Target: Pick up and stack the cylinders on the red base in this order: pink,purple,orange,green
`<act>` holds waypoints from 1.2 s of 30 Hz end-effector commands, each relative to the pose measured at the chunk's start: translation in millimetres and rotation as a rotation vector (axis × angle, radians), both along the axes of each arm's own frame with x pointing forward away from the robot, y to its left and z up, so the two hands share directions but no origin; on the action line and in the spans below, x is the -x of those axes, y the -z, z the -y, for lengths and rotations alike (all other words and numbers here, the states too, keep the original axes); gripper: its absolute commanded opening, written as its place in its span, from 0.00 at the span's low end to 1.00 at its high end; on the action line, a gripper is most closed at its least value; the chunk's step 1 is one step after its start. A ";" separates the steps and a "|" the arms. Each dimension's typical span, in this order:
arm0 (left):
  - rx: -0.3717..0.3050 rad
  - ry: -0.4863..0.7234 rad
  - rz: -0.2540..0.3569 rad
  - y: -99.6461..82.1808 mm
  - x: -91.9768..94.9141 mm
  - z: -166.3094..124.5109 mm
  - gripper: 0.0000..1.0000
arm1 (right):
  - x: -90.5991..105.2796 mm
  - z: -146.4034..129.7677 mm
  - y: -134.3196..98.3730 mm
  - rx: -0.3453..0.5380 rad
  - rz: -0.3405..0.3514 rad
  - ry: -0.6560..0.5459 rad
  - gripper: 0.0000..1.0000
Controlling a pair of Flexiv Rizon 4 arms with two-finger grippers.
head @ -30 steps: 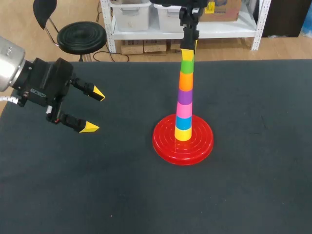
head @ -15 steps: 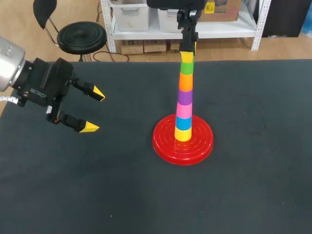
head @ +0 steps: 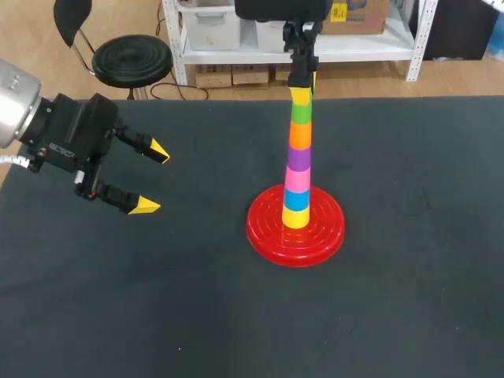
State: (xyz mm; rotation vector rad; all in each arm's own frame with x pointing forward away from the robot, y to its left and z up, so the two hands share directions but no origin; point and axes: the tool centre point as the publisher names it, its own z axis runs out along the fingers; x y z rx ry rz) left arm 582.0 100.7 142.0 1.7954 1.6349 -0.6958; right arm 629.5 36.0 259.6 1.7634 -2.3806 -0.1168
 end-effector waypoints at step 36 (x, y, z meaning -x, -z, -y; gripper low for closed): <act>0.003 0.001 0.002 1.2 -0.2 -0.6 1.00 | 18.0 36.0 -10.8 -0.150 0.144 0.106 1.00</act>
